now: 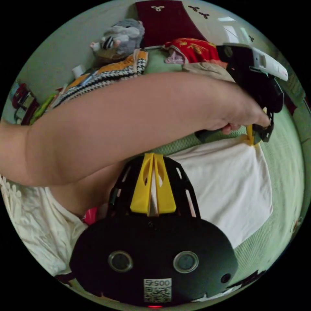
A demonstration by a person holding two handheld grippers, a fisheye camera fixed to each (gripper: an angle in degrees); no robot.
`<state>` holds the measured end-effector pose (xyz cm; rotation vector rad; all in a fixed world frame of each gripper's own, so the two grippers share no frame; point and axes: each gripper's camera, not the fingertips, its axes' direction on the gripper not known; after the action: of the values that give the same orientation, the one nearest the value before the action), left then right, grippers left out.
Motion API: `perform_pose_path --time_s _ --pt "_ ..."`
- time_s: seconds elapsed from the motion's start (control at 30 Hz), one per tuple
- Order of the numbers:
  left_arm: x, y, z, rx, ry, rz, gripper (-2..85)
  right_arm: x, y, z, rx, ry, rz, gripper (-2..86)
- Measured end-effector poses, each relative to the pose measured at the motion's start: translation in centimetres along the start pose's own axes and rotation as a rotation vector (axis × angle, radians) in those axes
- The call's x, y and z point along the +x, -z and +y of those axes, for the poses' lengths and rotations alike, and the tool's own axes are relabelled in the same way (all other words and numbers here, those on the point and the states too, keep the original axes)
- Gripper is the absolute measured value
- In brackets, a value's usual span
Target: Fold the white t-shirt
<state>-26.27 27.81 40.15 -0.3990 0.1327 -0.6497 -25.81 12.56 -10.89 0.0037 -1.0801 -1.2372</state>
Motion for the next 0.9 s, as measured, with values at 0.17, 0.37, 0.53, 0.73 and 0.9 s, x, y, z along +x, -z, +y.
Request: perform_pose_path --time_s 0.17,0.37,0.53,0.73,0.9 --pt "1.6 3.6 3.0 0.102 -0.035 -0.058 -0.7 -1.8 5.0 3.4 0.083 0.06 0.255 -1.3" --pt "4.4 6.0 7.6 0.118 -0.124 0.028 -0.6 0.2 9.9 9.7 0.136 -0.027 0.44 -1.2" --pt "7.8 9.6 13.0 0.181 -0.216 -0.081 -0.4 2.9 13.8 15.4 0.15 -0.334 0.524 -0.8" --pt "11.0 10.0 22.5 0.138 -0.169 -0.089 2.6 -1.1 15.9 23.5 0.323 -0.724 0.381 5.5" --pt "9.7 8.1 28.1 0.103 -0.026 -0.078 5.1 -5.0 14.8 26.0 0.279 -0.746 0.442 9.9"
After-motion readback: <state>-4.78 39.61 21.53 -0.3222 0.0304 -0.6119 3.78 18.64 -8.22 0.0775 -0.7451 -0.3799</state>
